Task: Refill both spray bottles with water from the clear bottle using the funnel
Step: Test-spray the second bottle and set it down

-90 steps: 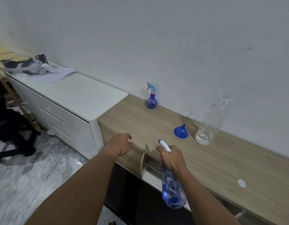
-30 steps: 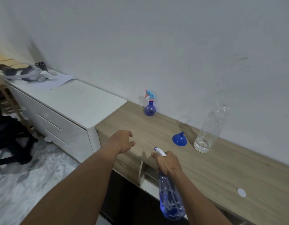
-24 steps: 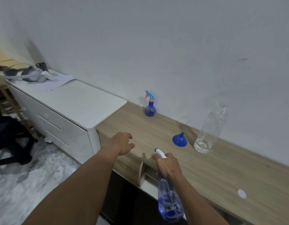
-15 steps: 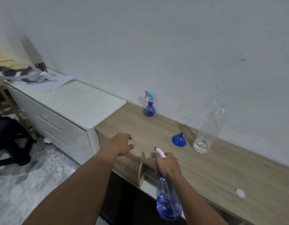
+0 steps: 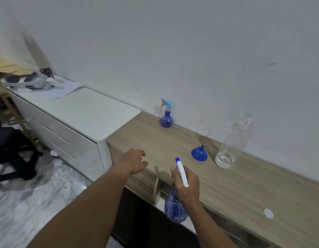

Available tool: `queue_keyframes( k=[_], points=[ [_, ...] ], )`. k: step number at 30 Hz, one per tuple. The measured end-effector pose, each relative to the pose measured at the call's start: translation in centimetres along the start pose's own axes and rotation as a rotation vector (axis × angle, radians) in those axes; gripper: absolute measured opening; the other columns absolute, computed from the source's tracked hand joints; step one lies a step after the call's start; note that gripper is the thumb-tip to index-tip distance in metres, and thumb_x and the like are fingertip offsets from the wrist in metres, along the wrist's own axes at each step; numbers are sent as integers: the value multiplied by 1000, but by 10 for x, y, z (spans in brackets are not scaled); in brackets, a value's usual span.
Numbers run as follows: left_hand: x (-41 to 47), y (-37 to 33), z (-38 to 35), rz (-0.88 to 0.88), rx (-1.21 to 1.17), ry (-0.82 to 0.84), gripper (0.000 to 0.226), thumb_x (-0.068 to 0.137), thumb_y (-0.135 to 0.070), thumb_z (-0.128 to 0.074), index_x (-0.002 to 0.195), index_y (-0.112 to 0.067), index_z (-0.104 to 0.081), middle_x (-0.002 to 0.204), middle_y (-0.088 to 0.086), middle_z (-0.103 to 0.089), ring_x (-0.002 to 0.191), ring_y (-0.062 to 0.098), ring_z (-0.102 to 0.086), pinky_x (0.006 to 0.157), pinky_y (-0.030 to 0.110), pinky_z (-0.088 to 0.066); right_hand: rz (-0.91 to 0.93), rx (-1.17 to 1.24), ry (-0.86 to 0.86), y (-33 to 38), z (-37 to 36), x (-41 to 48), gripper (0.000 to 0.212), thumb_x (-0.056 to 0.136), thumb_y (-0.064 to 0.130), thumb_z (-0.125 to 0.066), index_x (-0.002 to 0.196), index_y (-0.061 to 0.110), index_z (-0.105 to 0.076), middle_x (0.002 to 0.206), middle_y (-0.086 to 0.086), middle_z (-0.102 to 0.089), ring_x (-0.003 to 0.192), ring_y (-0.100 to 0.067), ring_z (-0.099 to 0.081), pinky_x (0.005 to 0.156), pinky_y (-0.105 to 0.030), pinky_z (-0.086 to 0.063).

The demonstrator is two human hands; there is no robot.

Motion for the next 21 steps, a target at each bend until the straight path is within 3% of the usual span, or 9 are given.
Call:
queue_keyframes(
  k=[4, 9, 13, 21],
  points=[
    [-1, 1, -1, 4, 8, 5, 54, 93, -45, -62, 140, -20, -53, 130, 3, -62, 116, 21, -59, 100, 34, -48, 52, -28, -27, -5, 0, -2, 33, 85, 55, -58, 70, 25, -58, 59, -1, -59, 54, -20, -56, 54, -41, -50],
    [-1, 1, -1, 1, 13, 8, 54, 93, -45, -62, 140, -20, -53, 130, 3, -62, 116, 21, -59, 99, 33, -48, 39, -4, 11, -7, 0, -9, 40, 84, 56, -59, 66, 19, -58, 57, -8, -60, 52, -28, -59, 53, -45, -52],
    [-1, -1, -2, 0, 7, 5, 53, 93, -45, -62, 140, -21, -53, 131, 3, -62, 115, 20, -60, 98, 32, -48, -51, 39, 55, -11, -4, -8, 35, 85, 52, -64, 68, 21, -60, 61, -12, -59, 57, -38, -62, 55, -54, -55],
    [-2, 0, -2, 8, 0, 4, 53, 93, -45, -62, 140, -21, -52, 131, 3, -62, 116, 20, -60, 98, 31, -47, -136, 39, 45, -21, 2, -9, 42, 84, 54, -65, 68, 15, -60, 61, -14, -58, 59, -38, -60, 56, -54, -54]
  ],
)
Point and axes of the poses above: each hand's wrist, its own x-axis towards the middle knuckle, its own z-axis out of the back of the hand, y = z × x, the point moved 3 cm from there along x, towards the middle knuckle
